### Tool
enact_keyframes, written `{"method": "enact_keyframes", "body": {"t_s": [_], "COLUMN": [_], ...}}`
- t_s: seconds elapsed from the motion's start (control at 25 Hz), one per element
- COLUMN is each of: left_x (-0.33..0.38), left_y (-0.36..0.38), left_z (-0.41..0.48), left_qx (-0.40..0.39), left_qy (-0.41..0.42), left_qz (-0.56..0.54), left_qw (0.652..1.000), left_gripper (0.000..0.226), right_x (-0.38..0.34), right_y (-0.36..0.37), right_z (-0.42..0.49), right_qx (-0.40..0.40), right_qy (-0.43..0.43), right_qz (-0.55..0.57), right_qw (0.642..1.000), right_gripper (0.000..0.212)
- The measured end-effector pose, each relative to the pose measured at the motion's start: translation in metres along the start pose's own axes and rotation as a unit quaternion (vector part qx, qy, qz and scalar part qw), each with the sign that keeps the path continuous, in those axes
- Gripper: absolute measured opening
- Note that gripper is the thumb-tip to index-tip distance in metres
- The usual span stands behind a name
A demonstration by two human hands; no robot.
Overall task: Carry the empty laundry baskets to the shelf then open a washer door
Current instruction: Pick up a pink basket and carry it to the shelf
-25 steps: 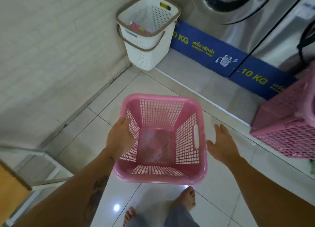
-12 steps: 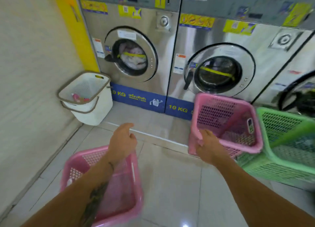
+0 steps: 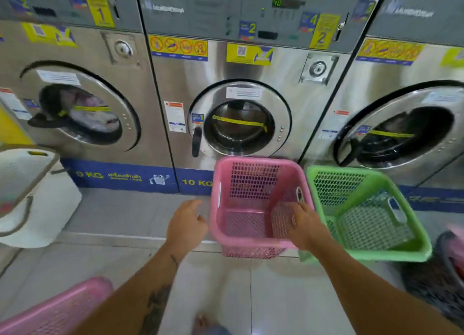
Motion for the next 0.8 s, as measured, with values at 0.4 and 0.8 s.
{"method": "enact_keyframes", "body": {"t_s": [0.4, 0.8], "left_x": [0.021, -0.047], "left_y": [0.099, 0.228], "left_z": [0.161, 0.212], "left_qx": [-0.104, -0.05], "left_qy": [0.04, 0.019], "left_qz": [0.136, 0.257], "left_qw": [0.984, 0.965], "left_gripper": [0.035, 0.098], "right_x": [0.094, 0.175], "right_y": [0.015, 0.111], "right_z": [0.133, 0.233], "right_qx": [-0.019, -0.036], "right_qy": [0.111, 0.027], "right_qz": [-0.023, -0.194], "right_qw": [0.993, 0.98], "right_gripper": [0.063, 0.083]}}
Point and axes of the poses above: each hand's wrist, its own z-axis towards the middle knuckle, its own y-axis out of the palm, x = y × z, the point moved 3 cm from there along z, towards the middle knuckle, and after that the axes turned 3 degrees about -y, right-handed, at the moved point
